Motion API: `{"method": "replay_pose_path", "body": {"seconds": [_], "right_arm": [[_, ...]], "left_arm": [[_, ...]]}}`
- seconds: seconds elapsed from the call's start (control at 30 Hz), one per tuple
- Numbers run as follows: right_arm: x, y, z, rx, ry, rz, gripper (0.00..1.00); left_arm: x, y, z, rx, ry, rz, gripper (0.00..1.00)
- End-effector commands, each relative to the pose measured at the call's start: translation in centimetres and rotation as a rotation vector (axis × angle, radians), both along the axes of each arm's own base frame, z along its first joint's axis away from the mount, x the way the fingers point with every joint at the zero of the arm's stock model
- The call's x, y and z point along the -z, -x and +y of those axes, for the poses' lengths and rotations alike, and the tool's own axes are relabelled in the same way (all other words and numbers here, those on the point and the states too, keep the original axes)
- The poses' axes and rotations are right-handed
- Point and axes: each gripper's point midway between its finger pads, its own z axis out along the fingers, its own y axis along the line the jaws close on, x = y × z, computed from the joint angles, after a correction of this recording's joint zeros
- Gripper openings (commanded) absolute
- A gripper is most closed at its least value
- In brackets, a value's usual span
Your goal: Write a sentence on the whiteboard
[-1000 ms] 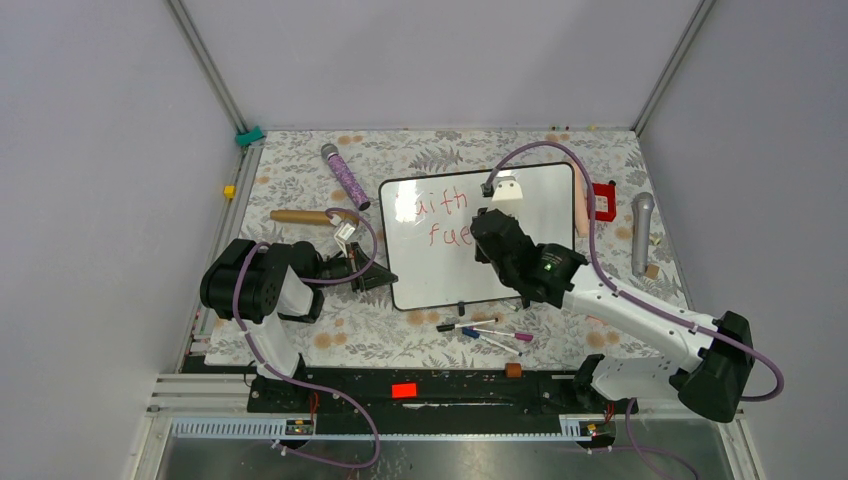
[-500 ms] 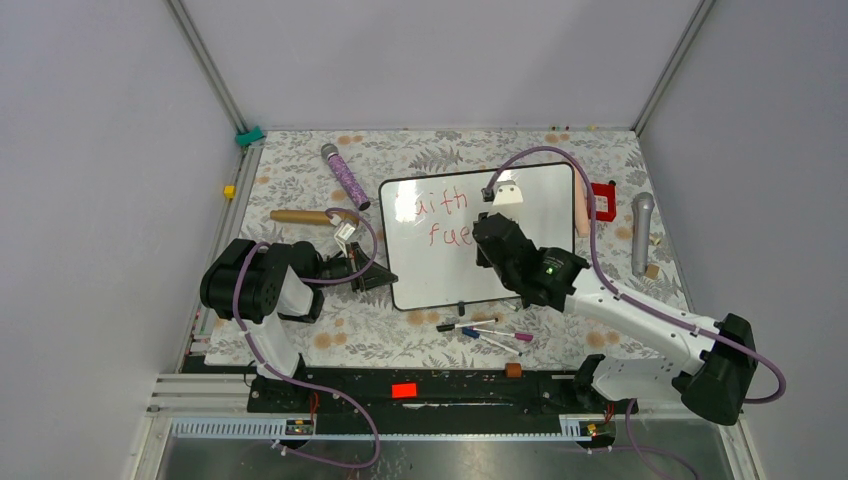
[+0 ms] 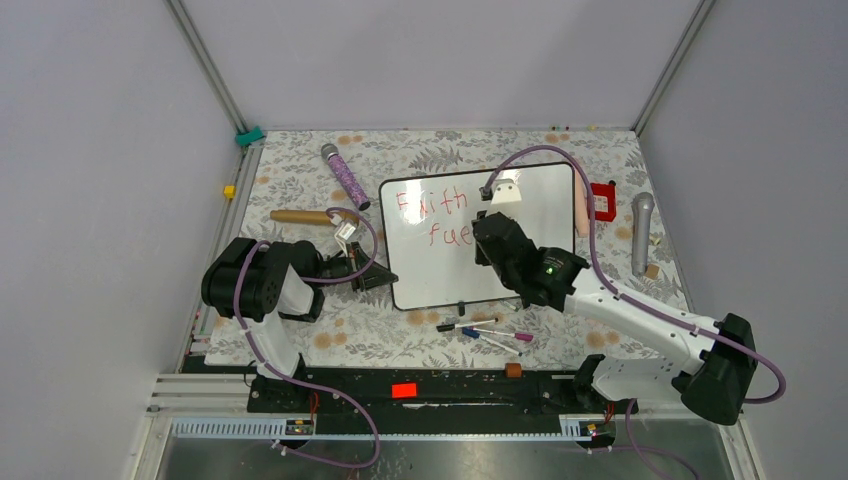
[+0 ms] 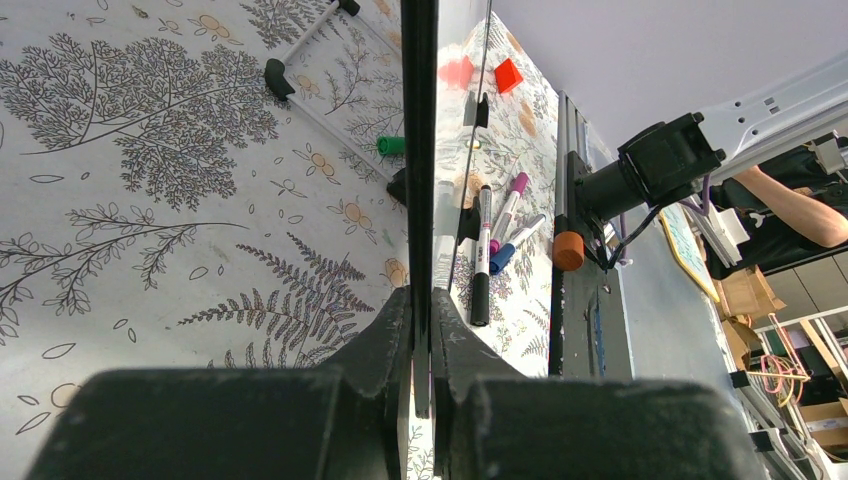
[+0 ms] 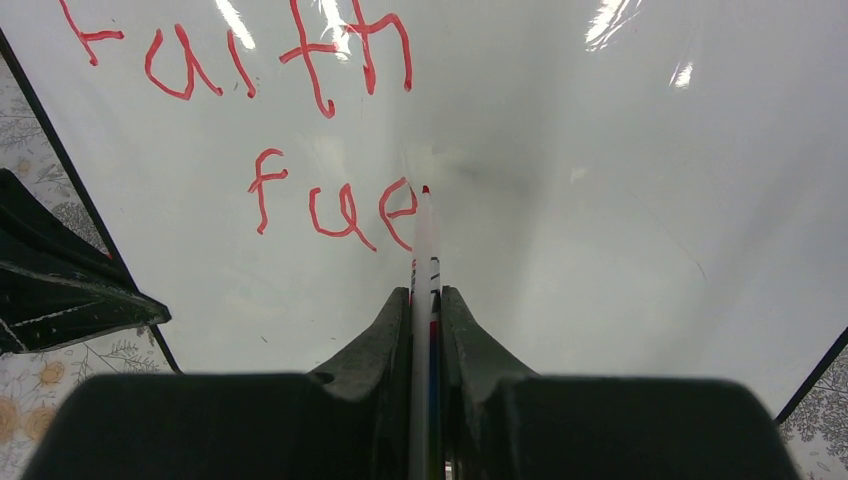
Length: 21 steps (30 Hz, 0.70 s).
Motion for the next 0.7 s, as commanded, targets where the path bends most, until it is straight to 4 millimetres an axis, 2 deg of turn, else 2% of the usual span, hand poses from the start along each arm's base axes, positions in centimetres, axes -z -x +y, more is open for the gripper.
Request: {"method": "replay_pose_path", "body": {"seconds": [0.0,0.23,0.67], "right_arm": [[-1.6,-1.1,0.4,0.013,-0.023,-0.051,0.00],[-2.1,-1.8,-0.6,0.080,0.016,-0.077,0.00],[-2.5,-2.9,0.1,0.086,0.039,-0.081,0.00]], "left_arm": [[-1.0,-0.3,-0.2,0.031,0.011,-0.092,0.00],[-1.1,-0.4,-0.2,0.028,0.011,-0.094,0.00],[-1.0,-0.4,-0.2,0.029,0.010,-0.094,0.00]]}}
